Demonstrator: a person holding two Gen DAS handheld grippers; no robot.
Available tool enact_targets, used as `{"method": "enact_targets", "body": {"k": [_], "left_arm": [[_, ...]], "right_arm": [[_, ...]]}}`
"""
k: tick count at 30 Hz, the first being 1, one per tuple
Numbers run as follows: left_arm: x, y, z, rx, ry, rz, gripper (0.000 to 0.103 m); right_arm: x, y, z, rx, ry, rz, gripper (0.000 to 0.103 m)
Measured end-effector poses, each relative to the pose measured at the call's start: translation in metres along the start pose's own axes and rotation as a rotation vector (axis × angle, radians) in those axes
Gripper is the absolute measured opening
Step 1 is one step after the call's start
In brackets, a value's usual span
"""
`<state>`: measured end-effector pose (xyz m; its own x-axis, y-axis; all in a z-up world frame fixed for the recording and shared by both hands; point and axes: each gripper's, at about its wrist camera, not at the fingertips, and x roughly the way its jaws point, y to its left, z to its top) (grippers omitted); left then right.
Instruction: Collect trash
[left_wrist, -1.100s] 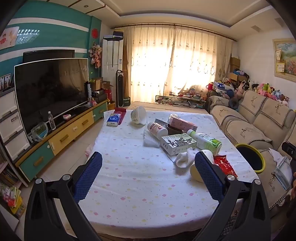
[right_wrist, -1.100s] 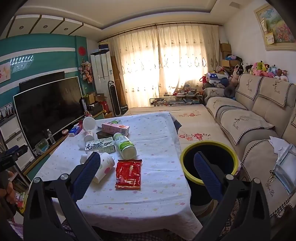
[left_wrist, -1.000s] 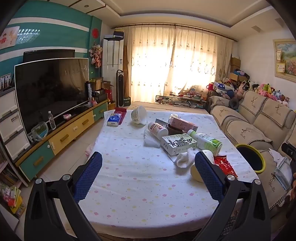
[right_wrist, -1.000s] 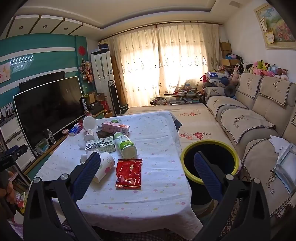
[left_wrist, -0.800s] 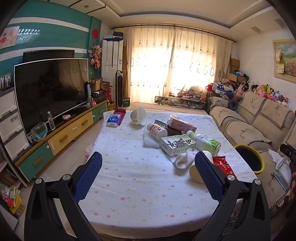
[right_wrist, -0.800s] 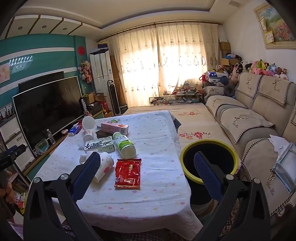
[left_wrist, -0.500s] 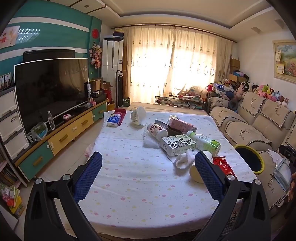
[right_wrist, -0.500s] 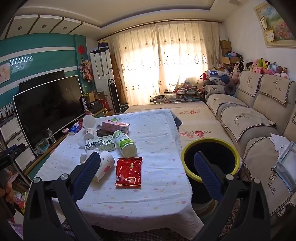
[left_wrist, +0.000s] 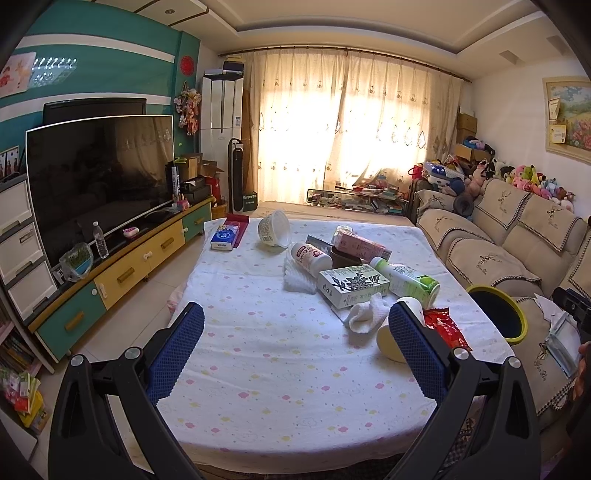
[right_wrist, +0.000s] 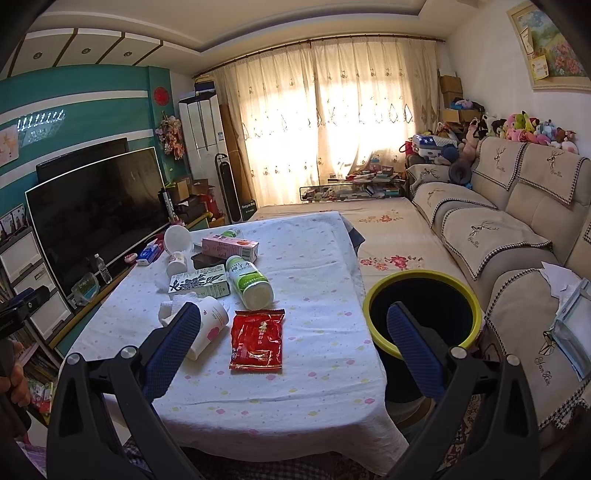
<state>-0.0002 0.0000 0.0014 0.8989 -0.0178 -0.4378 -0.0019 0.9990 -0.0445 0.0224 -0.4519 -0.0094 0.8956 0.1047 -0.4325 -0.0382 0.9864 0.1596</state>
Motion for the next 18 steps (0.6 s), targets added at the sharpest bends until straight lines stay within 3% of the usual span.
{"method": "enact_targets", "body": {"k": [18], "left_arm": [[0.0048, -0.0017, -0.0047, 0.002, 0.010, 0.000, 0.099]], "right_arm": [[-0.0007, -0.0037, 0.0013, 0.008, 0.011, -0.002, 0.096]]}}
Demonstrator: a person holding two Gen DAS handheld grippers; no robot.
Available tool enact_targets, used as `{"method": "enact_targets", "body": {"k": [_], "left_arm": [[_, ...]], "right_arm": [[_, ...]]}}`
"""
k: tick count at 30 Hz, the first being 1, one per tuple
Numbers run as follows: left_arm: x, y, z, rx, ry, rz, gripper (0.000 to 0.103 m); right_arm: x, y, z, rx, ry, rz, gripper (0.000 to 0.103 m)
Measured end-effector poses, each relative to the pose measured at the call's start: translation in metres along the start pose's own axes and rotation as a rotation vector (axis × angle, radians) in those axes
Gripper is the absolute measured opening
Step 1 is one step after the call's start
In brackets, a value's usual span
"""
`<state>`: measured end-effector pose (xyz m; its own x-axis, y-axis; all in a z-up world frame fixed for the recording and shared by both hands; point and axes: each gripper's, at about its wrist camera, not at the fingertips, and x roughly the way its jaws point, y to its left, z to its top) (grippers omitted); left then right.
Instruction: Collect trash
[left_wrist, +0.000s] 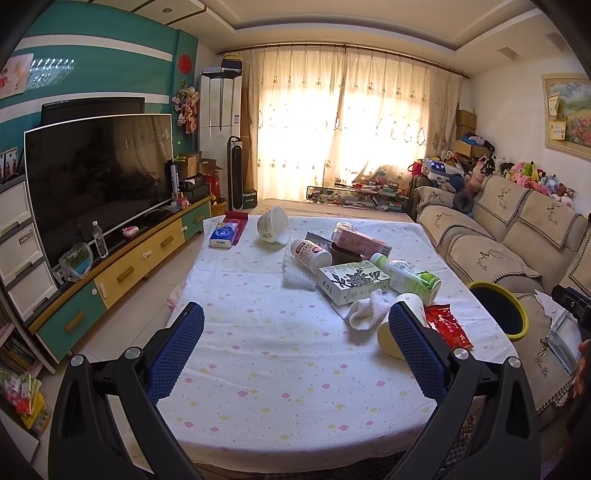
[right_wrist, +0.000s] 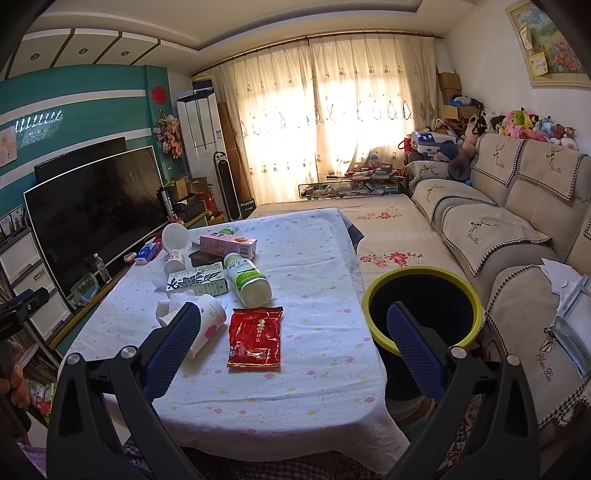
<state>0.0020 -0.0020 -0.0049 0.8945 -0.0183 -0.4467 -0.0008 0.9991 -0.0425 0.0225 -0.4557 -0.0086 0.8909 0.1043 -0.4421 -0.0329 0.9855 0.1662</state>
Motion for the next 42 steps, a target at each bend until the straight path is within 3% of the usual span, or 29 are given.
{"method": "enact_targets", "body": {"k": [42], "left_arm": [[0.0044, -0.0021, -0.0021, 0.006, 0.009, 0.003, 0.099]], "right_arm": [[0.0063, -0.0018, -0.0019, 0.008, 0.018, -0.001, 0.096]]}}
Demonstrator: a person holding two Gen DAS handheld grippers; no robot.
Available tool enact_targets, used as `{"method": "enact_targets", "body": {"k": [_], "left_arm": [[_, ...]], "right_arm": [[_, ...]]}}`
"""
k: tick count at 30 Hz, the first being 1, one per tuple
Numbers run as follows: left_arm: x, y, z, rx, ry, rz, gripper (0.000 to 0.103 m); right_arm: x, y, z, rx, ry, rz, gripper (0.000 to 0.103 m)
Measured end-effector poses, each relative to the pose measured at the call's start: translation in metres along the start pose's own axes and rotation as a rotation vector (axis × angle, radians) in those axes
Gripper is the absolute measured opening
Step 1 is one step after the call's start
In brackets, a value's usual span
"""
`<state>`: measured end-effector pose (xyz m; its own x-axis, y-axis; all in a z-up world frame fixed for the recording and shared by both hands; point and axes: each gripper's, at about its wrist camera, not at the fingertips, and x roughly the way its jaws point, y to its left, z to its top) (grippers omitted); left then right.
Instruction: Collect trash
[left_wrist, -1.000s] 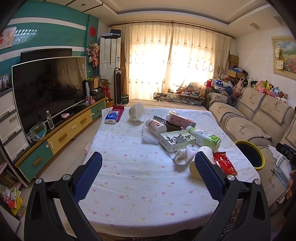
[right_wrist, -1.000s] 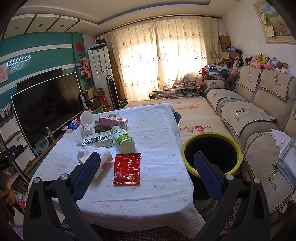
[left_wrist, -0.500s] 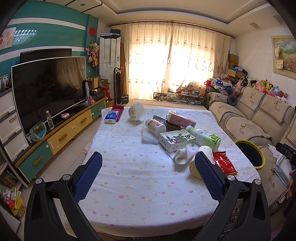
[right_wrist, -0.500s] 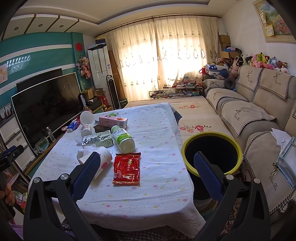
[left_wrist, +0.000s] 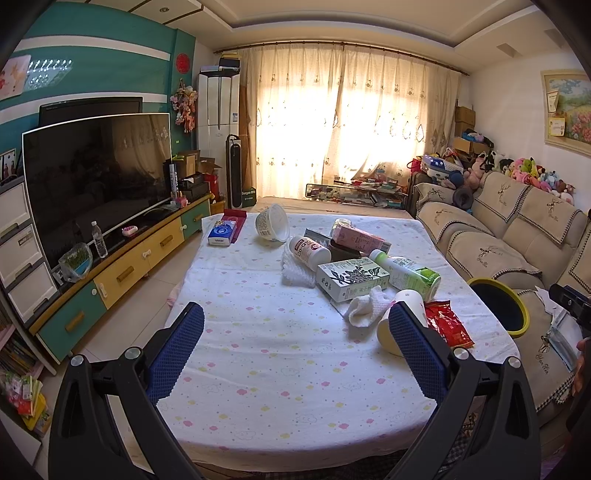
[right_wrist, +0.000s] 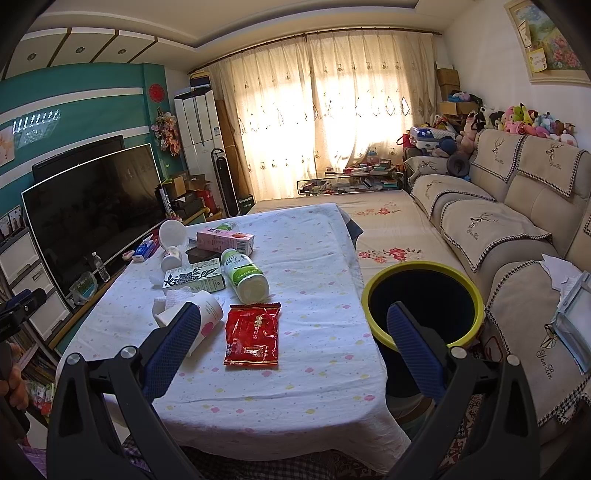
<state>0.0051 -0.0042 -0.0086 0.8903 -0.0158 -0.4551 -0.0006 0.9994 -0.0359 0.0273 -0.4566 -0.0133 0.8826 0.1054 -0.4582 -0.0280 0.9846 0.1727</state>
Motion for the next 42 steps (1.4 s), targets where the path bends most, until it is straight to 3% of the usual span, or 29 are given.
{"method": "enact_targets", "body": {"k": [15, 32, 42], "left_arm": [[0.008, -0.007, -0.003, 0.017, 0.017, -0.022, 0.099], [0.032, -0.003, -0.010, 0.007, 0.074, -0.042, 0.099], [0.044, 0.000, -0.014, -0.009, 0.100, -0.044, 0.099]], "right_arm": [[0.013, -0.002, -0.003, 0.009, 0.010, -0.011, 0.096], [0.141, 0.035, -0.043, -0.081, 0.275, 0.040, 0.096], [0.186, 0.055, -0.050, -0.146, 0.355, 0.000, 0.081]]}}
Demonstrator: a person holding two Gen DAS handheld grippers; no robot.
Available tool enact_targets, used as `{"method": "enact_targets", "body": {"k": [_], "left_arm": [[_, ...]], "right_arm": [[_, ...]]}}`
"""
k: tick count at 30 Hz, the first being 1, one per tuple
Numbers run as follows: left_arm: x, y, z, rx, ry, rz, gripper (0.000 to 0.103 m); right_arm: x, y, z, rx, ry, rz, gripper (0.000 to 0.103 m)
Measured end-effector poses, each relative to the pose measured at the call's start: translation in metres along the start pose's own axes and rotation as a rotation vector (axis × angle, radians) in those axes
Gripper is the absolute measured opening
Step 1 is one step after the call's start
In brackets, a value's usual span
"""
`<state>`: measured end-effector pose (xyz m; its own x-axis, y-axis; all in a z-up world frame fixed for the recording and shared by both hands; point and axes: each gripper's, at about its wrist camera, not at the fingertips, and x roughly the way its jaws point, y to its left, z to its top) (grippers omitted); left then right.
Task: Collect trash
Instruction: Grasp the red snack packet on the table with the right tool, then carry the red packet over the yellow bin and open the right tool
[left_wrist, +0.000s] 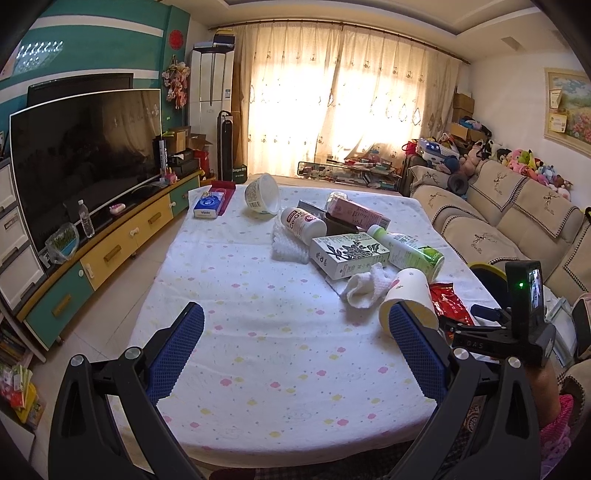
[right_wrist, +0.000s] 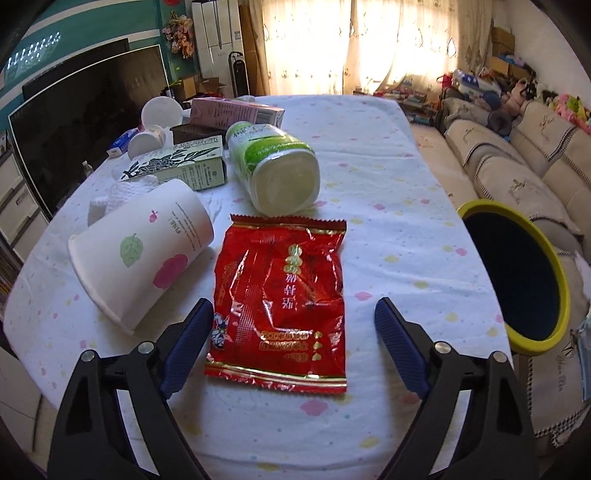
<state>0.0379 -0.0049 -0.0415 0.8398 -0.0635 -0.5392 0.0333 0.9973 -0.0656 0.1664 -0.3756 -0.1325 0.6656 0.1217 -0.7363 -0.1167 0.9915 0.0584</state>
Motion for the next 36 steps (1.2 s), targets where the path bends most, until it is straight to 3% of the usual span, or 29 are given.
{"method": "enact_targets", "body": {"k": [3, 5, 9, 13, 21, 27, 36], "left_arm": [[0.002, 0.001, -0.001, -0.002, 0.005, -0.002, 0.099], [0.003, 0.001, -0.002, -0.003, 0.006, -0.003, 0.099], [0.003, 0.000, -0.002, 0.001, 0.007, -0.003, 0.099], [0.004, -0.003, -0.003, 0.011, 0.004, -0.003, 0.099], [0.019, -0.012, -0.001, 0.035, 0.015, -0.038, 0.099], [0.045, -0.033, -0.003, 0.083, 0.048, -0.092, 0.099], [0.093, -0.068, -0.007, 0.180, 0.111, -0.199, 0.099]], "right_arm": [[0.002, 0.001, 0.002, -0.003, -0.008, -0.018, 0.063], [0.001, 0.000, 0.001, -0.002, -0.006, -0.016, 0.060], [-0.006, -0.007, 0.001, 0.014, -0.023, 0.003, 0.044], [-0.016, -0.012, 0.000, 0.022, -0.042, 0.017, 0.039], [-0.042, -0.044, 0.007, 0.081, -0.095, 0.028, 0.037], [-0.042, -0.117, 0.026, 0.184, -0.116, -0.123, 0.038], [0.021, -0.225, 0.035, 0.321, 0.016, -0.322, 0.043]]}}
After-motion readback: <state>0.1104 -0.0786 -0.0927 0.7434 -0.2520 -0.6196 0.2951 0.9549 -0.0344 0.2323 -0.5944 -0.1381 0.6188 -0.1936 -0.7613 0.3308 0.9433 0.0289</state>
